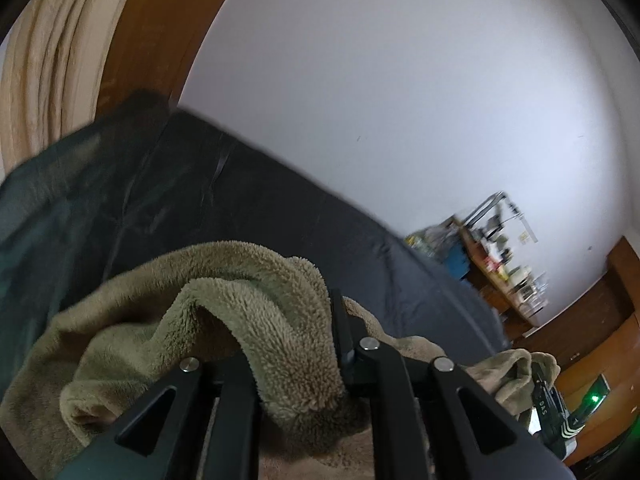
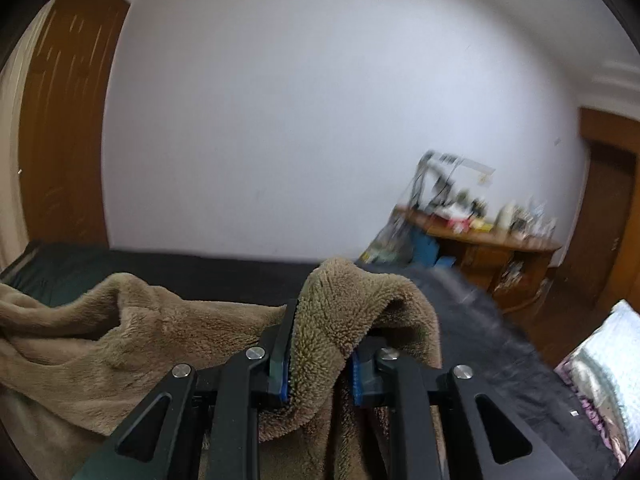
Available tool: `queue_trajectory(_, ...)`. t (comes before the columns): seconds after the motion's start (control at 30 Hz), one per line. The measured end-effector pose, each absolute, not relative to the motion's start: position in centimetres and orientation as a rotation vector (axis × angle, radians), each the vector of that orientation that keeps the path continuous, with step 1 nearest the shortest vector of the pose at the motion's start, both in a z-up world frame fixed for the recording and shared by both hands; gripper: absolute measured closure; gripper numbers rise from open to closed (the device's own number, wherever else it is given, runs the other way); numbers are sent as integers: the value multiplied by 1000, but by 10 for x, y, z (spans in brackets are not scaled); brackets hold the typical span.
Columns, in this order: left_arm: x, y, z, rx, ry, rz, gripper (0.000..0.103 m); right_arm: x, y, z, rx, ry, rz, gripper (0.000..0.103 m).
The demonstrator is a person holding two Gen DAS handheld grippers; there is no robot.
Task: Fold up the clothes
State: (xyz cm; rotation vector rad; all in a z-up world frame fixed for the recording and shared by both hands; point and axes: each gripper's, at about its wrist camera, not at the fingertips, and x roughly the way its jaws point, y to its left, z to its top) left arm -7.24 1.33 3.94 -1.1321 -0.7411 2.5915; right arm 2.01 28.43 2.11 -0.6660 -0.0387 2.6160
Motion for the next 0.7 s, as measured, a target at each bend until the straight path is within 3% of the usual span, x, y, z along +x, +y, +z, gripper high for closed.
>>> queue_trajectory(0.03, -77, 12, 33, -1172, -743, 2576, 76, 15, 288, 13, -714, -16, 2631, 78)
queue_trajectory(0.1, -82, 6, 17, -1226, -794, 2536, 40, 6, 299, -6, -811, 39, 2660, 71)
queue_trajectory(0.13, -85, 5, 9, -1243, -828, 2517, 33, 2, 304, -15, -860, 67, 2673, 67)
queue_trajectory(0.17, -87, 3, 3, -1246, -860, 2508, 26, 2, 310, -22, -885, 90, 2679, 50)
queue_trajectory(0.2, -88, 0, -4, -1256, -893, 2498, 25, 4, 317, -28, -900, 111, 2681, 39)
queue_trajectory(0.23, -89, -4, -8, -1263, -916, 2487, 24, 7, 322, -31, -902, 133, 2679, 37)
queue_trajectory(0.47, -90, -25, -29, -1278, -1039, 2437, 24, 20, 328, -42, -898, 270, 2656, 36)
queue_trajectory(0.7, -78, -30, -33, -1278, -1115, 2394, 24, 12, 319, -27, -894, 209, 2723, 36)
